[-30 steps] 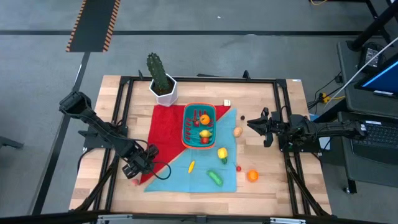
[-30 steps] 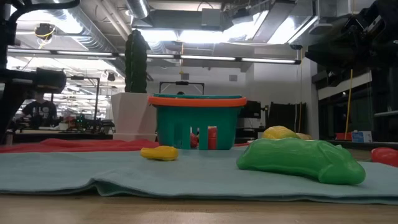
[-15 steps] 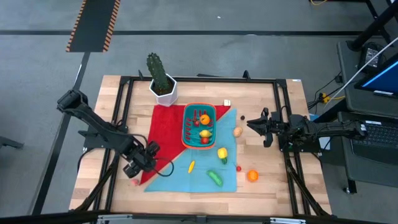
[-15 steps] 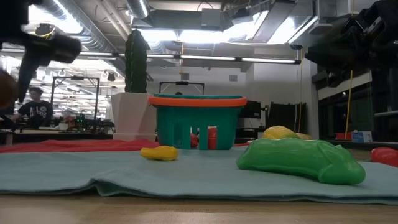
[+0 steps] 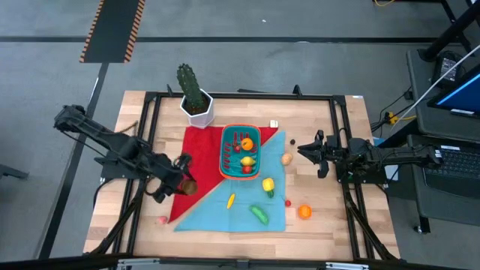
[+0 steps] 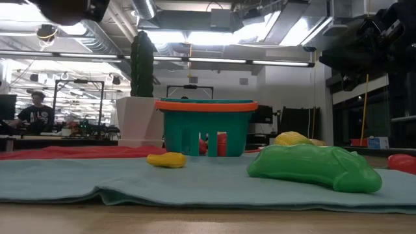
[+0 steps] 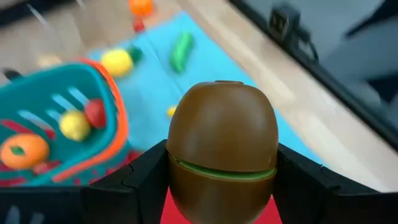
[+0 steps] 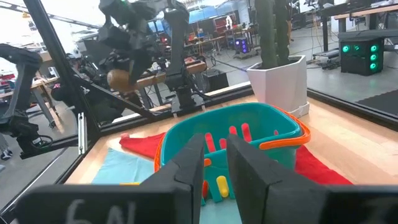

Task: Pick and placing Produce into tupperware
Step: Put the kiwi into the basket

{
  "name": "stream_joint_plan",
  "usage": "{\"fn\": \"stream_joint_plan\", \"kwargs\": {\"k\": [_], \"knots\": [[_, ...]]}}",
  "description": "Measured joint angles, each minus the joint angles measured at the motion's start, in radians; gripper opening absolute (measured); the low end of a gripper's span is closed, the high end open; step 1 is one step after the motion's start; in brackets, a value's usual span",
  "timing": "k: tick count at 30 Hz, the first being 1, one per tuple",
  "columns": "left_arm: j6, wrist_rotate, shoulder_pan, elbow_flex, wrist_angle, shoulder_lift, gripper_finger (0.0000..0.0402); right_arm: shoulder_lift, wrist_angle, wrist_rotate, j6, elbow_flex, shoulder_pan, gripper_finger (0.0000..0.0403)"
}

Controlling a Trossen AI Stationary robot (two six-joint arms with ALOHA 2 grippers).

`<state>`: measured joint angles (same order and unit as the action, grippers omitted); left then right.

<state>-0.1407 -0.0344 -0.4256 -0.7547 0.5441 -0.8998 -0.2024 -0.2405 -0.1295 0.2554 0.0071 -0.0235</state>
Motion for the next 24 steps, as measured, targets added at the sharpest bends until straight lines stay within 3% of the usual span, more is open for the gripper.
{"fn": "stream_joint_plan", "kwargs": {"k": [7, 15, 20, 24], "knots": [[-0.027, 0.009, 0.014, 0.174, -0.299, 0.122, 0.0223, -0.001, 0.039, 0.001, 0.000, 0.000, 0.000, 0.0073], [0.017, 0.011, 0.037, 0.355, -0.632, 0.162, 0.0223, -0.001, 0.045, 0.001, 0.000, 0.000, 0.000, 0.0073], [0.035, 0.002, 0.057, 0.434, -0.757, 0.161, 0.0223, -0.001, 0.045, 0.001, -0.002, 0.000, 0.000, 0.0073], [0.054, -0.076, 0.076, 0.457, -0.789, 0.160, 0.0223, -0.001, 0.045, 0.001, -0.018, 0.000, 0.000, 0.0073]]}}
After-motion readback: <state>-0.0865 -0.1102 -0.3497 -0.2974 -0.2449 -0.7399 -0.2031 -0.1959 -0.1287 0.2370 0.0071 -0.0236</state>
